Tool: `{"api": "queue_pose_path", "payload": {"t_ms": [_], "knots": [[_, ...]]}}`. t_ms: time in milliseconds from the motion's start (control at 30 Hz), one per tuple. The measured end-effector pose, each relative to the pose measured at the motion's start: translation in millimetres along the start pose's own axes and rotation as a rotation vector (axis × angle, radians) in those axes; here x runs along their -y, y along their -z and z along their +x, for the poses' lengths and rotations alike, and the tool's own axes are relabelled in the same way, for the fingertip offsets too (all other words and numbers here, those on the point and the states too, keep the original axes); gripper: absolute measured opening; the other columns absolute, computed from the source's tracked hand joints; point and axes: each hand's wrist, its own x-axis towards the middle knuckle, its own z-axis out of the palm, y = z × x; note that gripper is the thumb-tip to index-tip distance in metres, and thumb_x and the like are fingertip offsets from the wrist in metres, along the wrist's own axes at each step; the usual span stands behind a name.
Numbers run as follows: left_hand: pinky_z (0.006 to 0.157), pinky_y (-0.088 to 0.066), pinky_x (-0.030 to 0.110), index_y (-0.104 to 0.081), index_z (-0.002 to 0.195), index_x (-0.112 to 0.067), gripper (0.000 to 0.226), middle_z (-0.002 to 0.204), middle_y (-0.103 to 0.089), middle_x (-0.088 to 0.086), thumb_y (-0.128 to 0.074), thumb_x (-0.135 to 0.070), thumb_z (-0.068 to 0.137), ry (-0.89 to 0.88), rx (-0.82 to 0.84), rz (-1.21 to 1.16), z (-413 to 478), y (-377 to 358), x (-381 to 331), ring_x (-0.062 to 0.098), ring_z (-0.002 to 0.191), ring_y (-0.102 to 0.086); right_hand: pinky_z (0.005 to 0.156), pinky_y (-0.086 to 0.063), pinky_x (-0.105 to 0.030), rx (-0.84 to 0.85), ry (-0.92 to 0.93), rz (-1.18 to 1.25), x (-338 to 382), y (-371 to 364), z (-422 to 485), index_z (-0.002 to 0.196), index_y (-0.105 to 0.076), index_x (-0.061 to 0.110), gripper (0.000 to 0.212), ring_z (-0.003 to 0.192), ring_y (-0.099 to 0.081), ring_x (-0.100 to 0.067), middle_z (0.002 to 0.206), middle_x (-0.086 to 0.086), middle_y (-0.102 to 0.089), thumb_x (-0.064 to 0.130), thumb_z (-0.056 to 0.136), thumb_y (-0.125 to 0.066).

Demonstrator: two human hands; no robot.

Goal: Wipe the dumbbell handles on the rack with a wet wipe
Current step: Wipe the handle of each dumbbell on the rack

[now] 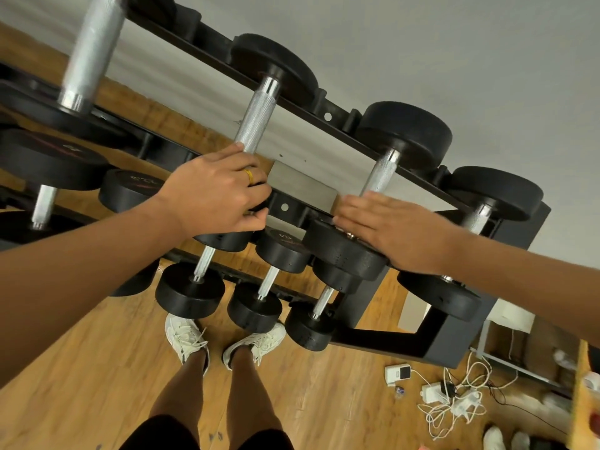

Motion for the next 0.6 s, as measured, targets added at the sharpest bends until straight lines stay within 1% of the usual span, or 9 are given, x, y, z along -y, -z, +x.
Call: {"api": "queue_pose_path", "payload": {"t_ms": [67, 167, 233, 300, 333, 367, 433, 533, 600], "knots": [[0.108, -0.048, 0.051, -0.075, 0.097, -0.009, 0.037, 0.102, -0.075, 0.012, -0.050, -0.036, 0.102, -0.002, 0.007, 0.001, 1, 0, 0, 0.032, 0.108, -0.066, 0.124, -0.010, -0.044, -0.029, -0.106, 0.010, -23, 7, -3, 0.159, -0.020, 0.015, 0.085, 0.154, -0.010, -0.026, 0.165, -0.010, -0.021, 0.001, 0.079, -0.047], [0.108, -0.047, 0.052, -0.075, 0.099, -0.009, 0.039, 0.104, -0.075, 0.013, -0.047, -0.036, 0.103, 0.004, 0.027, -0.011, 0, 1, 1, 0.032, 0.110, -0.066, 0.125, -0.014, -0.047, -0.061, -0.242, -0.081, -39, 14, -4, 0.159, -0.011, 0.009, 0.087, 0.154, -0.005, -0.031, 0.166, -0.015, -0.014, 0.005, 0.081, -0.050], [0.109, -0.047, 0.052, -0.075, 0.100, -0.008, 0.039, 0.106, -0.075, 0.013, -0.047, -0.036, 0.103, 0.002, 0.033, -0.019, 0, 3, 0, 0.032, 0.111, -0.066, 0.125, -0.012, -0.049, -0.044, -0.191, -0.100, -22, 4, -5, 0.159, -0.015, 0.007, 0.084, 0.154, -0.003, -0.033, 0.165, -0.017, -0.014, 0.007, 0.082, -0.049], [0.109, -0.047, 0.051, -0.075, 0.098, -0.009, 0.038, 0.105, -0.075, 0.013, -0.049, -0.035, 0.102, -0.001, 0.020, -0.013, 0, 4, -1, 0.032, 0.112, -0.066, 0.125, -0.005, -0.046, -0.006, -0.034, -0.091, -5, -6, -6, 0.158, -0.021, 0.008, 0.081, 0.154, -0.006, -0.032, 0.165, -0.015, -0.017, 0.005, 0.080, -0.045], [0.108, -0.048, 0.051, -0.076, 0.097, -0.009, 0.037, 0.105, -0.075, 0.013, -0.050, -0.035, 0.101, -0.001, 0.012, -0.006, 0, 4, -1, 0.032, 0.112, -0.067, 0.125, -0.001, -0.044, 0.010, 0.010, -0.072, -5, -5, -7, 0.158, -0.019, 0.010, 0.082, 0.154, -0.005, -0.031, 0.165, -0.013, -0.015, 0.005, 0.080, -0.042], [0.108, -0.048, 0.051, -0.076, 0.097, -0.009, 0.036, 0.104, -0.075, 0.012, -0.051, -0.035, 0.101, -0.003, 0.006, -0.002, 0, 3, 0, 0.032, 0.112, -0.067, 0.126, 0.001, -0.043, 0.005, 0.005, -0.042, -12, -1, -7, 0.159, -0.015, 0.013, 0.083, 0.154, -0.003, -0.029, 0.166, -0.011, -0.011, 0.004, 0.080, -0.040], [0.109, -0.047, 0.051, -0.076, 0.096, -0.009, 0.035, 0.104, -0.075, 0.012, -0.052, -0.035, 0.100, -0.006, 0.005, -0.001, 0, 2, 0, 0.032, 0.111, -0.067, 0.126, -0.005, -0.045, -0.041, -0.102, -0.009, -33, 6, -7, 0.159, -0.008, 0.015, 0.086, 0.154, -0.003, -0.027, 0.166, -0.010, -0.008, 0.001, 0.080, -0.041], [0.110, -0.047, 0.051, -0.076, 0.098, -0.009, 0.036, 0.105, -0.075, 0.013, -0.052, -0.036, 0.101, -0.005, 0.017, -0.009, 0, 2, 1, 0.032, 0.111, -0.067, 0.124, -0.018, -0.050, -0.081, -0.251, -0.058, -34, 10, -4, 0.158, -0.010, 0.008, 0.090, 0.153, -0.004, -0.031, 0.165, -0.016, -0.014, 0.000, 0.080, -0.055], [0.110, -0.046, 0.051, -0.076, 0.098, -0.009, 0.036, 0.105, -0.075, 0.013, -0.051, -0.036, 0.101, -0.003, 0.016, -0.007, 0, 2, 0, 0.032, 0.111, -0.067, 0.124, -0.018, -0.051, -0.057, -0.187, 0.004, -15, 0, -2, 0.157, -0.020, 0.009, 0.082, 0.153, -0.006, -0.030, 0.164, -0.016, -0.021, 0.001, 0.082, -0.051]]}}
